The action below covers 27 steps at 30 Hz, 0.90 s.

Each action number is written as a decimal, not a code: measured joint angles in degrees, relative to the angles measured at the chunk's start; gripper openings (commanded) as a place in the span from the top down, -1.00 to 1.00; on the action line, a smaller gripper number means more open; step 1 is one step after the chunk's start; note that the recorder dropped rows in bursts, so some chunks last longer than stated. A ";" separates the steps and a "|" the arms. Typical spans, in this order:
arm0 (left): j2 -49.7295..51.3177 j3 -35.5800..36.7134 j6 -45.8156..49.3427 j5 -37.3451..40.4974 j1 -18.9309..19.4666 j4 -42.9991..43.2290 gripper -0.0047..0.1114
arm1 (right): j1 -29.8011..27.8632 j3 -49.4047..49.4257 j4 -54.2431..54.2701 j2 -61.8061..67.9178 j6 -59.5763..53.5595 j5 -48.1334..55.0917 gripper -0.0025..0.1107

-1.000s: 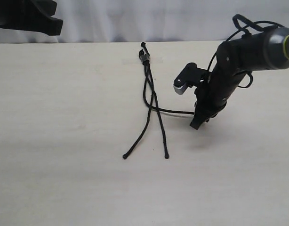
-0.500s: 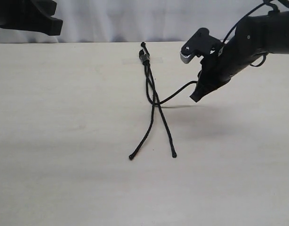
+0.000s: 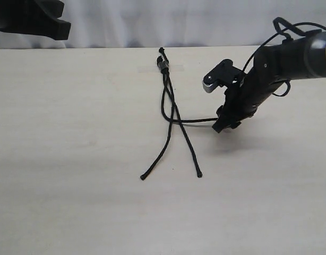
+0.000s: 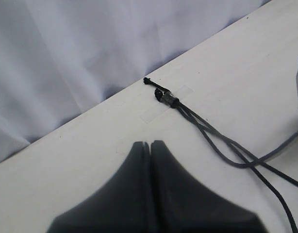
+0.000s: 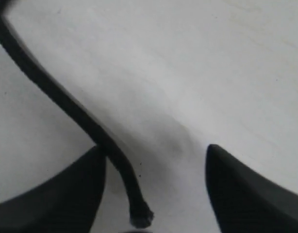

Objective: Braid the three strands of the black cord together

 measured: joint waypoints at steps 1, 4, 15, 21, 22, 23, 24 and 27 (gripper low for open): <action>0.00 0.00 0.00 0.00 0.00 0.00 0.92 | 0.00 0.00 0.00 -0.33 0.98 -0.29 -0.33; 0.00 0.00 0.38 0.00 0.00 0.00 0.92 | -0.26 0.00 -0.31 -2.98 4.27 -0.27 -0.11; -11.35 9.00 1.29 -9.57 0.00 -0.96 0.92 | -2.01 9.45 0.56 -33.53 9.87 -7.97 0.88; -23.86 18.49 -0.39 -18.15 0.00 -2.83 0.92 | -2.01 22.38 2.19 -49.92 12.81 -19.37 0.88; -25.70 19.85 -1.35 -19.14 0.00 -2.83 0.92 | -2.01 24.31 2.71 -52.19 12.97 -21.33 0.88; -30.32 23.19 -3.37 -20.89 0.00 -2.83 0.92 | -2.01 29.15 4.33 -57.79 13.54 -25.91 0.88; -32.15 24.81 -4.23 -21.48 0.00 -2.83 0.92 | -2.01 31.10 5.14 -60.07 13.68 -28.08 0.88; -43.42 32.16 -8.11 -23.86 0.00 -2.83 0.92 | -2.01 42.46 6.96 -74.29 15.49 -35.92 0.88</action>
